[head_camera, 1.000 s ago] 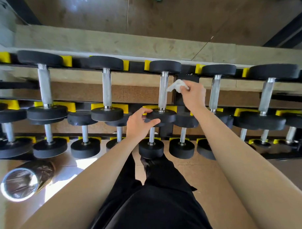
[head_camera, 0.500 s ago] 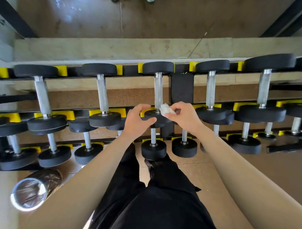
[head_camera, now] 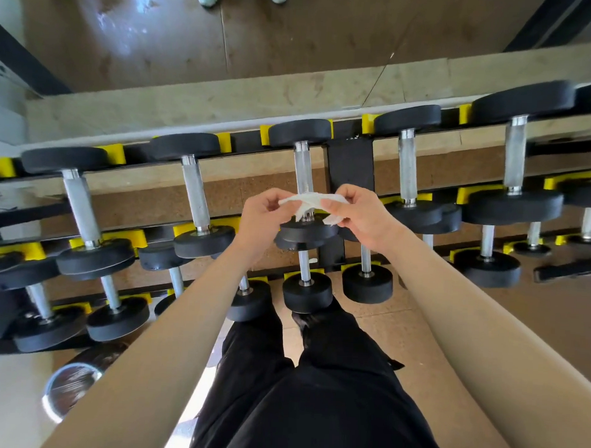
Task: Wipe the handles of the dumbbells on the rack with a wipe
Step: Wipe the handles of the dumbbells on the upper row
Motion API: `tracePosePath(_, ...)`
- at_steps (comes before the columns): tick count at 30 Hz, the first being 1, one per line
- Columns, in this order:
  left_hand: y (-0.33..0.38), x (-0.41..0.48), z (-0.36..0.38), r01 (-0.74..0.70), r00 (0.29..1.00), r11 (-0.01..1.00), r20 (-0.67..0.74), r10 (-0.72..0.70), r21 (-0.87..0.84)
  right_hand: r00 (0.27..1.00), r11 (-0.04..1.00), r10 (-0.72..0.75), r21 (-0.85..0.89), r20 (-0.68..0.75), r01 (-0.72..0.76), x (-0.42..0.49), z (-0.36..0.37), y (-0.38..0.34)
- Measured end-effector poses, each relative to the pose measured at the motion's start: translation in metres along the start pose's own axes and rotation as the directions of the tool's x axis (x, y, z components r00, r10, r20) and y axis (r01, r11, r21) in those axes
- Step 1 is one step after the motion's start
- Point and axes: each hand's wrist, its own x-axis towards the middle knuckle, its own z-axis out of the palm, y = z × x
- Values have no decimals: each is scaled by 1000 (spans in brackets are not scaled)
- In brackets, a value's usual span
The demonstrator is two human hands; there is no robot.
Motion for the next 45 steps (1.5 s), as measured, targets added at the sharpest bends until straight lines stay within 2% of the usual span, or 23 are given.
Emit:
tracePosePath(2, -2, 2, -1, 135, 989, 967, -23, -144, -216, 1000, 1000, -2, 9, 12, 2, 6, -5, 3)
tracePosePath(4, -7, 6, -2, 197, 976, 929, -29, -217, -312, 1000, 999, -12, -35, 2, 12, 12, -8, 4)
tracePosePath(7, -15, 12, -3, 237, 951, 931, -131, -281, -276, 998, 958, -46, -286, -39, 33, 22, -8, 7)
tracePosePath(10, -26, 20, -10, 265, 925, 953, -240, -295, -148, 991, 803, -128, -591, -43, 78, 33, -3, 9)
tracePosePath(13, -29, 29, -16, 312, 928, 950, -209, -310, -26, 984, 646, -170, -760, -55, 69, 42, 5, 12)
tracePosePath(16, -21, 35, -18, 454, 868, 881, -155, -471, -137, 984, 579, -174, -811, -27, 80, 47, 12, 15)
tracePosePath(17, -21, 36, -17, 459, 873, 878, -114, -475, -136, 985, 575, -169, -814, -23, 80, 48, 12, 16)
tracePosePath(19, -24, 37, -14, 433, 896, 897, -68, -439, -92, 985, 574, -171, -814, -20, 83, 50, 11, 15)
tracePosePath(21, -28, 38, -13, 395, 914, 918, -94, -395, -15, 987, 588, -161, -803, 3, 98, 49, 6, 13)
tracePosePath(25, -32, 43, -10, 187, 980, 948, 21, -199, 256, 990, 586, -134, -802, 44, 115, 47, -16, 9)
tracePosePath(27, -31, 44, -7, 79, 988, 906, 87, -127, 416, 992, 569, -121, -817, 33, 97, 46, -28, 10)
tracePosePath(30, -26, 50, -9, -44, 988, 785, 141, -55, 618, 993, 572, -114, -816, 21, 83, 46, -31, 13)
tracePosePath(33, -28, 56, -21, -57, 995, 641, 93, -23, 766, 989, 596, -133, -791, 71, 137, 47, -8, 11)
tracePosePath(35, -35, 60, -28, -16, 999, 591, 37, -23, 806, 984, 575, -139, -799, 115, 174, 49, 4, 10)
tracePosePath(37, -36, 60, -26, -41, 998, 592, 60, -14, 805, 987, 526, -121, -836, 107, 155, 52, -1, 9)
tracePosePath(39, -33, 61, -15, -123, 989, 639, 147, 15, 759, 994, 499, -106, -864, 19, 69, 53, -20, 10)
tracePosePath(41, -28, 61, -4, -163, 982, 662, 185, 37, 731, 985, 472, -154, -881, -76, 6, 53, -35, 12)
tracePosePath(43, -28, 65, -3, -133, 990, 666, 122, 64, 734, 977, 463, -198, -886, -75, 25, 54, -30, 12)
tracePosePath(45, -33, 67, -13, -55, 997, 661, 9, 73, 749, 985, 495, -170, -861, 32, 113, 54, -13, 10)
